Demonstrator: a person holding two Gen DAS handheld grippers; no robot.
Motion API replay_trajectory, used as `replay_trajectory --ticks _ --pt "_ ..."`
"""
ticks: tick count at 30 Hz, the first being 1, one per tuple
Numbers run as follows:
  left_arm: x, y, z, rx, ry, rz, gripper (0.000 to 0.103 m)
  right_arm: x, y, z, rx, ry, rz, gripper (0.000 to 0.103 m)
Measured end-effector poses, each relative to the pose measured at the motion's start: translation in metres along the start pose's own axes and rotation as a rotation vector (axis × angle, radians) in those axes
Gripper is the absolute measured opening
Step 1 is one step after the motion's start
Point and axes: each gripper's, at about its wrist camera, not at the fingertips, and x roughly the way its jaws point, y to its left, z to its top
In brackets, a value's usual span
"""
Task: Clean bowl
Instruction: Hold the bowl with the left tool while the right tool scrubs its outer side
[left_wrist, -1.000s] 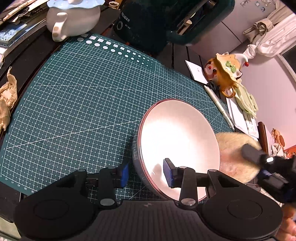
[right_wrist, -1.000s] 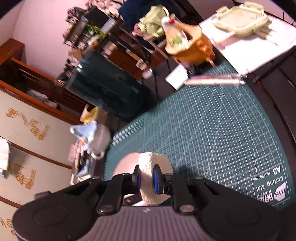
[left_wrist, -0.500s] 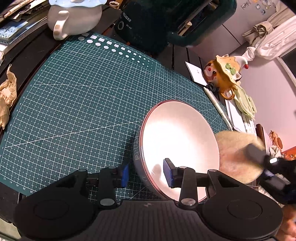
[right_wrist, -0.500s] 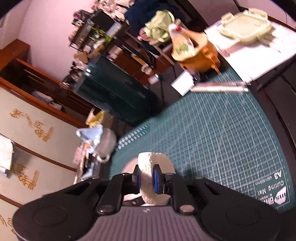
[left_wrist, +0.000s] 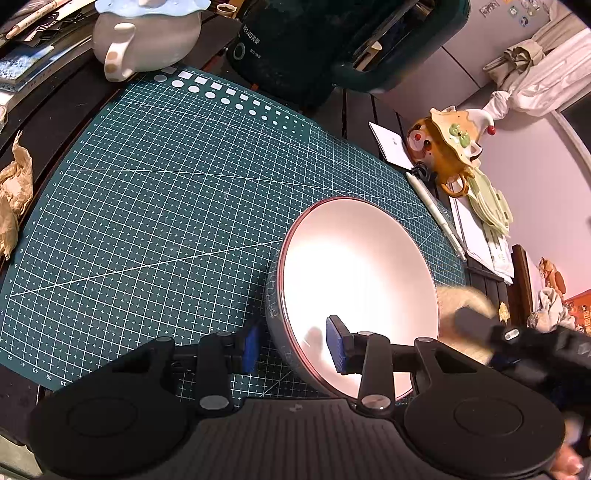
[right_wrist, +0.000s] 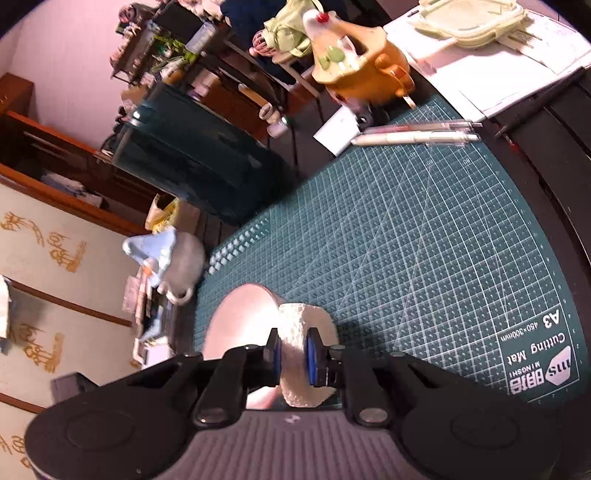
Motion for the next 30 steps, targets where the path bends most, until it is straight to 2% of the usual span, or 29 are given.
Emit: replay_trajectory --ticks 2,8,13,17,24,28,30 --pt "0.0 -0.001 0.0 0.005 0.001 0.002 0.037 -0.011 0.007 0.004 -0.021 -0.048 0.027 0.013" --pt "0.0 -0.002 0.0 0.014 -0.001 0.008 0.037 0.011 -0.006 -0.003 0.013 0.034 -0.032 0.013" --pt "0.001 -0.003 0.0 0.018 0.0 0.01 0.037 -0.012 0.005 0.003 -0.016 -0.047 0.032 0.013" --pt "0.001 -0.004 0.0 0.019 -0.001 0.01 0.037 0.005 0.0 -0.003 -0.019 0.012 -0.012 0.013" --pt "0.001 -0.004 -0.001 0.019 0.001 0.01 0.037 -0.014 0.004 0.004 -0.012 -0.045 0.029 0.013" --pt "0.001 -0.003 -0.002 0.014 0.0 0.006 0.037 0.005 -0.004 -0.002 0.0 0.02 -0.019 0.013" --pt "0.001 -0.003 -0.001 0.016 0.001 0.006 0.037 0.001 -0.004 -0.001 0.008 0.015 -0.014 0.012"
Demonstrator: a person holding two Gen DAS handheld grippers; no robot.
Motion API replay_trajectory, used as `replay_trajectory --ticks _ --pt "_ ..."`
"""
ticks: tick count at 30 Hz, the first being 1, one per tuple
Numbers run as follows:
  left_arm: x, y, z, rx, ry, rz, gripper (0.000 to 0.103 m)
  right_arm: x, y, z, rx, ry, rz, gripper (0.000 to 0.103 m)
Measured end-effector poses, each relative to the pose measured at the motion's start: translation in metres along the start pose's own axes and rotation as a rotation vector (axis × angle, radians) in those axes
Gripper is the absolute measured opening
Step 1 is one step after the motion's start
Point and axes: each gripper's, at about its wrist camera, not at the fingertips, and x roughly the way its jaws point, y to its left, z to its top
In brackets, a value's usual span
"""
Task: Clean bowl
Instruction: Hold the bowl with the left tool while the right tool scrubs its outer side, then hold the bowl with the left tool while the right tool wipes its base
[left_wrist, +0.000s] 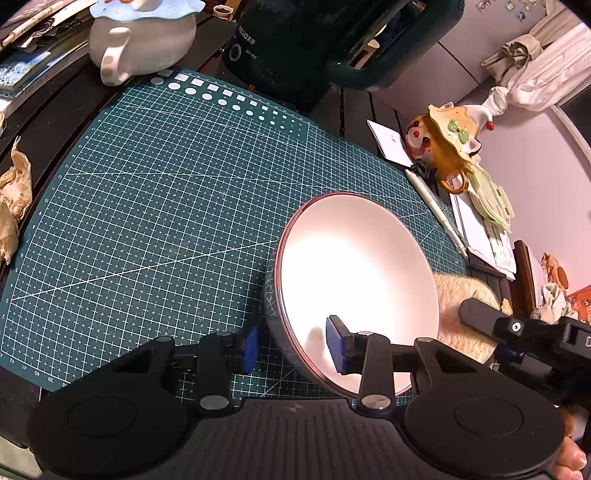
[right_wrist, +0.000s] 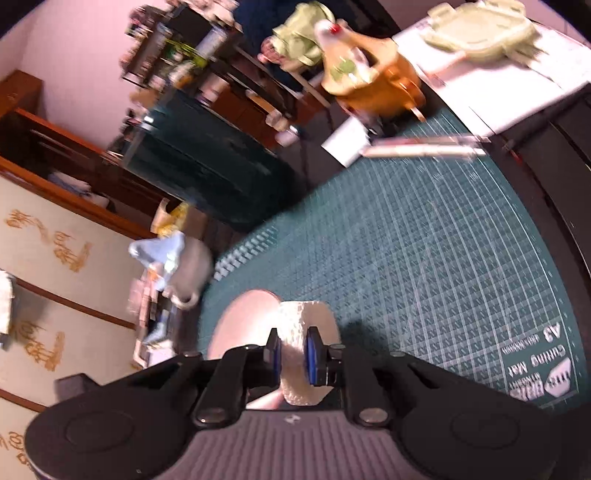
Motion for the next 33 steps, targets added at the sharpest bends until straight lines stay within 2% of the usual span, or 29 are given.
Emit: replay_trajectory --ticks 3,7,14,20,24,28,31,33 --pt "0.0 0.001 0.001 0.008 0.001 0.003 0.037 -0.014 0.009 0.004 -0.02 -0.053 0.043 0.013" --pt "-0.001 0.0 0.0 0.009 0.0 0.004 0.037 0.0 0.004 -0.001 -0.021 -0.009 0.018 0.013" --pt "-0.002 0.002 -0.001 0.009 0.001 0.001 0.037 -0.012 0.007 0.004 -0.011 -0.046 0.044 0.013" --pt "-0.001 0.004 0.0 0.004 0.002 -0.003 0.037 0.002 0.0 0.001 0.004 0.002 0.001 0.013" --pt "-0.001 0.004 0.0 0.008 0.002 0.0 0.037 -0.013 0.011 0.003 -0.032 -0.059 0.036 0.013" --pt "-0.003 0.007 -0.001 0.01 0.001 0.001 0.037 0.004 0.001 0.0 -0.02 0.001 -0.015 0.013" --pt "-0.003 0.01 0.001 0.011 0.002 0.001 0.037 0.005 -0.001 0.0 0.001 0.011 -0.008 0.013" --pt "-0.003 0.007 0.002 0.012 0.002 0.002 0.037 -0.002 0.006 0.0 -0.026 -0.017 0.008 0.013"
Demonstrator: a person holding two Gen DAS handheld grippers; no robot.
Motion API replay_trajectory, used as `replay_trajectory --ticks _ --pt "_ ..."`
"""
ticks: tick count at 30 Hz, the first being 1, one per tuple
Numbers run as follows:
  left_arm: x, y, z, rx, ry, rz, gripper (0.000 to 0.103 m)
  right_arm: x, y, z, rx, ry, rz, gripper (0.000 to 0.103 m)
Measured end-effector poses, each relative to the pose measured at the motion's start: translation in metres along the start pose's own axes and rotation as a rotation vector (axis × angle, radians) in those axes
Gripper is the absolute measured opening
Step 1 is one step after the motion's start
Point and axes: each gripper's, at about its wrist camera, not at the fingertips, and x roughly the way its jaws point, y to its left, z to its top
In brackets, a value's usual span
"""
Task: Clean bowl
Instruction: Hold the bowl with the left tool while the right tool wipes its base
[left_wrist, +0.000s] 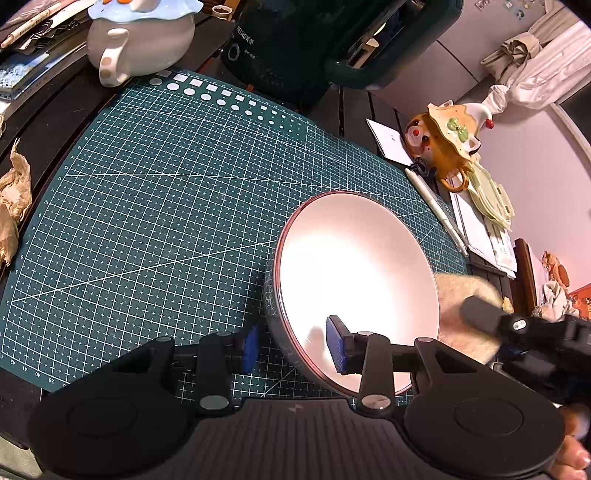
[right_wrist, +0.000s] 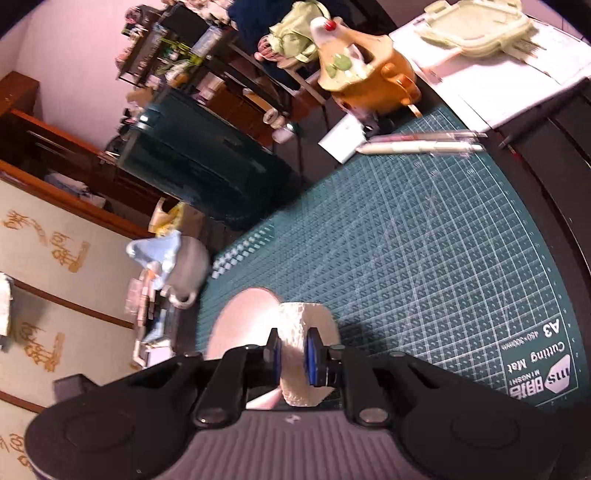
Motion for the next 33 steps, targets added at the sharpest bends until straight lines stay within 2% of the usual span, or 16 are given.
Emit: replay_trajectory --ticks 3,7,17,25,33 --pt "0.001 -0.003 -0.002 -0.002 -0.003 0.004 0.037 -0.001 0.004 -0.002 -0.026 -0.017 0.011 0.013" --pt "0.002 0.002 -0.002 -0.005 -0.003 0.003 0.037 0.01 -0.006 -0.004 -0.005 0.026 -0.039 0.013" --pt "-0.002 -0.001 -0.004 -0.008 -0.002 0.001 0.037 -0.002 -0.002 0.001 -0.009 -0.013 -0.022 0.013" --pt "-0.001 -0.002 -0.003 -0.005 -0.001 0.001 0.037 0.006 -0.008 0.006 -0.014 0.013 -0.041 0.013" --pt "0.006 -0.005 0.002 -0.03 -0.009 -0.011 0.037 0.006 -0.026 0.022 -0.008 -0.037 -0.157 0.013"
